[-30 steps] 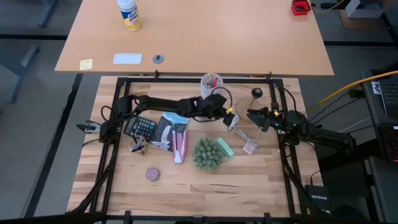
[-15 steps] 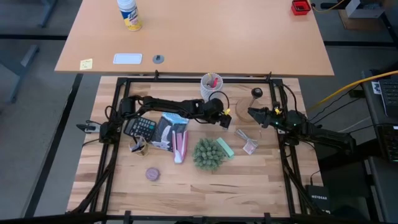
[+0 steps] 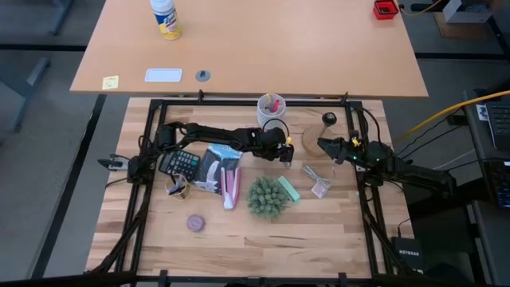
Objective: Screw lightbulb
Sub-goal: Insert the lightbulb into the lamp
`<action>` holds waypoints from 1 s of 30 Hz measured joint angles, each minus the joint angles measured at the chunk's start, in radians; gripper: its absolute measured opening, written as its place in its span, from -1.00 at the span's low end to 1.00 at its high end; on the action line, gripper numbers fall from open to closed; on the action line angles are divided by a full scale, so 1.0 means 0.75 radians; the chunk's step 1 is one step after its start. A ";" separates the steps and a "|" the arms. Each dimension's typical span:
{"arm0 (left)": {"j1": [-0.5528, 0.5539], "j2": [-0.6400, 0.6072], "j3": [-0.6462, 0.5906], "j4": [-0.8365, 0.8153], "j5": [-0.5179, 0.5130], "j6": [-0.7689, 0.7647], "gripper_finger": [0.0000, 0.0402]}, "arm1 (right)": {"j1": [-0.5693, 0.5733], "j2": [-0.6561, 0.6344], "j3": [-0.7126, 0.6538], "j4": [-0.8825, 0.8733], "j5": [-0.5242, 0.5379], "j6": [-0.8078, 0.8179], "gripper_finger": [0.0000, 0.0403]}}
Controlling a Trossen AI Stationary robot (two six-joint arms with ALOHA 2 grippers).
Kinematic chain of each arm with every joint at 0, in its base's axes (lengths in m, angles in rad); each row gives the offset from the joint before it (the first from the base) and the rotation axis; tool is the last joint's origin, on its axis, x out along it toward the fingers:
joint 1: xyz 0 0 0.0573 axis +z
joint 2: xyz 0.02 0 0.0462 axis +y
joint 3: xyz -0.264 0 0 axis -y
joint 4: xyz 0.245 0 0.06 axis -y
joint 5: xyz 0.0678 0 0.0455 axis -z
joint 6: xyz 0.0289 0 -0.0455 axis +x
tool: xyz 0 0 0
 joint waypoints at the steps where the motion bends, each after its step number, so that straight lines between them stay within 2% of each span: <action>1: 0.005 0.014 0.000 0.017 0.014 -0.020 0.12 | 0.000 0.000 0.000 -0.001 0.000 -0.001 0.32; 5: 0.017 0.048 -0.002 0.091 0.065 -0.064 0.12 | 0.000 0.000 -0.001 -0.002 0.000 -0.002 0.32; 12: 0.034 0.074 -0.001 0.245 0.027 -0.048 0.12 | 0.000 0.015 -0.001 -0.003 0.000 -0.008 0.32; 19: 0.038 0.076 -0.001 0.267 -0.104 0.124 0.12 | 0.000 0.065 -0.001 -0.003 0.000 -0.025 0.32; 25: 0.051 0.076 -0.001 0.270 -0.107 0.314 0.12 | 0.000 0.125 -0.001 -0.003 -0.003 -0.031 0.32; 30: 0.043 0.076 -0.001 0.312 -0.088 0.466 0.12 | 0.000 0.183 -0.001 -0.011 -0.060 -0.030 0.32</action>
